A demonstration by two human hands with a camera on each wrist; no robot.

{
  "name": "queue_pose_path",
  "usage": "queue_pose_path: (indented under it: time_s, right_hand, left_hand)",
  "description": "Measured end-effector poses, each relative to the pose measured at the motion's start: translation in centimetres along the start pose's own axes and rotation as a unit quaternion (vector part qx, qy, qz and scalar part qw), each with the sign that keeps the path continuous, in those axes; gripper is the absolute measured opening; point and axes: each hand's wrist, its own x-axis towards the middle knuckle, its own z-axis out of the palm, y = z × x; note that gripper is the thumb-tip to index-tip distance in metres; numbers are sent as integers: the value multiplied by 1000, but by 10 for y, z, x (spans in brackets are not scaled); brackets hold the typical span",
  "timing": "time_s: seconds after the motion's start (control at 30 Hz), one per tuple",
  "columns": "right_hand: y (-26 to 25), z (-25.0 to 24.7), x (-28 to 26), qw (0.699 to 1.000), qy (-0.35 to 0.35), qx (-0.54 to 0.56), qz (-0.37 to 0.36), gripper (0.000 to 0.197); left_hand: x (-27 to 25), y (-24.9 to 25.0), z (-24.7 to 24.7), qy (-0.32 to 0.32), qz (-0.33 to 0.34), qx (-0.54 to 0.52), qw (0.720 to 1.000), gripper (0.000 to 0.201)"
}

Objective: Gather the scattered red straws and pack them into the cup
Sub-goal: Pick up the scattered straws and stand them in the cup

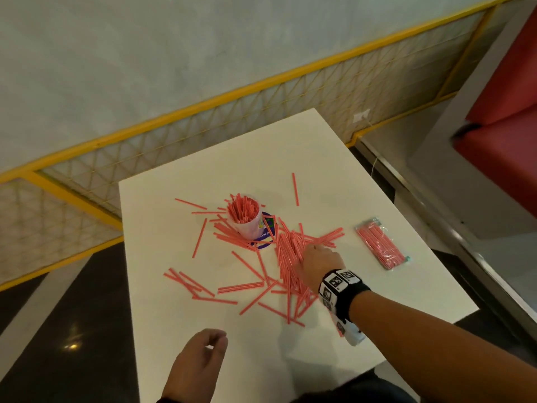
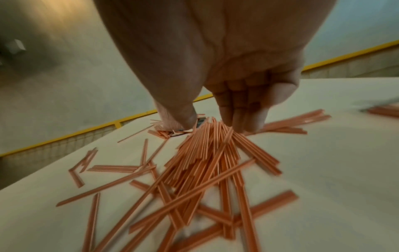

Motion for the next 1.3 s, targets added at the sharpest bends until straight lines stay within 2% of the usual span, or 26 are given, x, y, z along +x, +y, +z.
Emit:
queue_pose_path:
  time_s: [0.13,0.3,0.5,0.6,0.7,0.8,0.87,0.93,0.97,1.0,1.07,1.13,1.2,1.23,1.3]
  right_hand:
    - [-11,9,5,997,-47,26,60,50]
    - [-17,20,20,995,-63,57,56,30]
    - [-4,-6,12,980,-87,162,72,15]
    - [12,-16,8,976,-63,205,27,29]
    - [18,-33,-13,962,-46,264,-49,32]
    - [10,-47,-45,948,-57,292,-108,31]
    - [1,-53,-63,940,-79,295,-152,28]
    - [-8,-55,-74,933,-106,288,-188,23]
    - [-12,-56,-78,938,-105,262,-202,23]
    - [-15,-56,-80,946,-104,233,-200,26]
    - [-17,-55,-82,949,-92,241,-184,29]
    - [-17,-56,-83,915,-118,341,-182,27]
    - [-15,-56,-84,865,-172,450,-140,12]
    - [-15,-56,-85,838,-199,496,-111,12]
    - [-13,-53,-88,788,-248,562,-42,32]
  left_hand:
    - [-3,-12,-10,-14,-1,18,1000,5]
    - [1,-17,-23,-39,5,53,998,6]
    - [11,2,-23,-40,13,35,998,8]
    - [22,29,-10,-45,4,-26,999,9]
    - [41,70,9,-53,17,-99,994,18]
    - [63,119,29,-79,-1,-171,982,46]
    - [77,143,47,-128,-22,-192,973,70]
    - [85,159,63,-158,-63,-227,959,80]
    - [86,162,71,-163,-88,-270,945,78]
    - [85,164,77,-165,-110,-318,927,66]
    - [79,167,81,-159,-131,-385,900,47]
    - [76,166,79,-129,-148,-434,880,49]
    - [76,158,76,-96,-167,-502,843,44]
    - [76,155,72,-80,-173,-534,824,40]
    - [76,151,62,-35,-171,-583,794,36]
